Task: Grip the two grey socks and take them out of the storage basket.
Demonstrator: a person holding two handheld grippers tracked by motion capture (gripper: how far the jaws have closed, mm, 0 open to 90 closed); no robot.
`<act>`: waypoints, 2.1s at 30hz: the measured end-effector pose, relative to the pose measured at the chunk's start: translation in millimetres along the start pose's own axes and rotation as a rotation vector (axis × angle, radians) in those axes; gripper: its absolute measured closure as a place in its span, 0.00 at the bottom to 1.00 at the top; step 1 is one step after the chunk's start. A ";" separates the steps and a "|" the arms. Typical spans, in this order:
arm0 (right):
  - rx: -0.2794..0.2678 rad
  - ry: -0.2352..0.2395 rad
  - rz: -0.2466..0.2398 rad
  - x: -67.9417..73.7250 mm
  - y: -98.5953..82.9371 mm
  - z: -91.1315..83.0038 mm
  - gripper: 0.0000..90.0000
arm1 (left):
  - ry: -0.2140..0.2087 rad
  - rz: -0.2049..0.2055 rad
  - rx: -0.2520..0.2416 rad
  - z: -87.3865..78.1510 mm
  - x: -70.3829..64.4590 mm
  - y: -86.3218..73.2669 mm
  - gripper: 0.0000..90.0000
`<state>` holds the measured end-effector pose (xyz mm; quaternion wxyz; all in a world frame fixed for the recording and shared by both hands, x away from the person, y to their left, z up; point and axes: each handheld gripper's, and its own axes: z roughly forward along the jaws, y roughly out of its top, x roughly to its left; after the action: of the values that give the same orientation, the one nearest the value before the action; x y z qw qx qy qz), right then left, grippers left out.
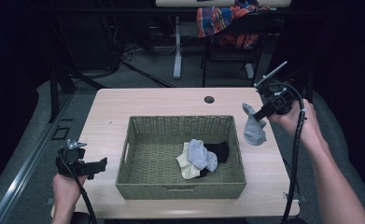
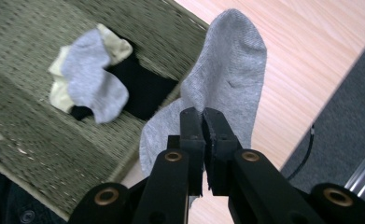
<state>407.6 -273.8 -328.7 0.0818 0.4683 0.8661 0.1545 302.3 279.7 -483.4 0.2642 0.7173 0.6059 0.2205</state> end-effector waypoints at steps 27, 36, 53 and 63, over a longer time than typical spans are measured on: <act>0.092 -0.001 0.144 -33.2 -50.2 106.9 0.98 | 0.002 0.002 -0.003 0.0 -0.3 0.1 0.01; 0.112 0.002 0.157 -30.4 -56.6 132.1 0.98 | 0.000 0.008 0.001 0.1 -1.0 0.4 0.01; 0.154 0.030 0.182 -32.4 -62.2 159.3 0.96 | -0.003 0.011 -0.001 -0.5 -1.3 0.4 0.01; 0.076 0.035 0.204 -27.9 -61.4 136.2 0.76 | -0.002 0.009 -0.004 -0.8 -1.0 0.1 0.01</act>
<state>413.6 -302.6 -477.8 0.0328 0.5539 0.8205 0.1375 301.7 278.8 -482.7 0.2652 0.7196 0.6020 0.2222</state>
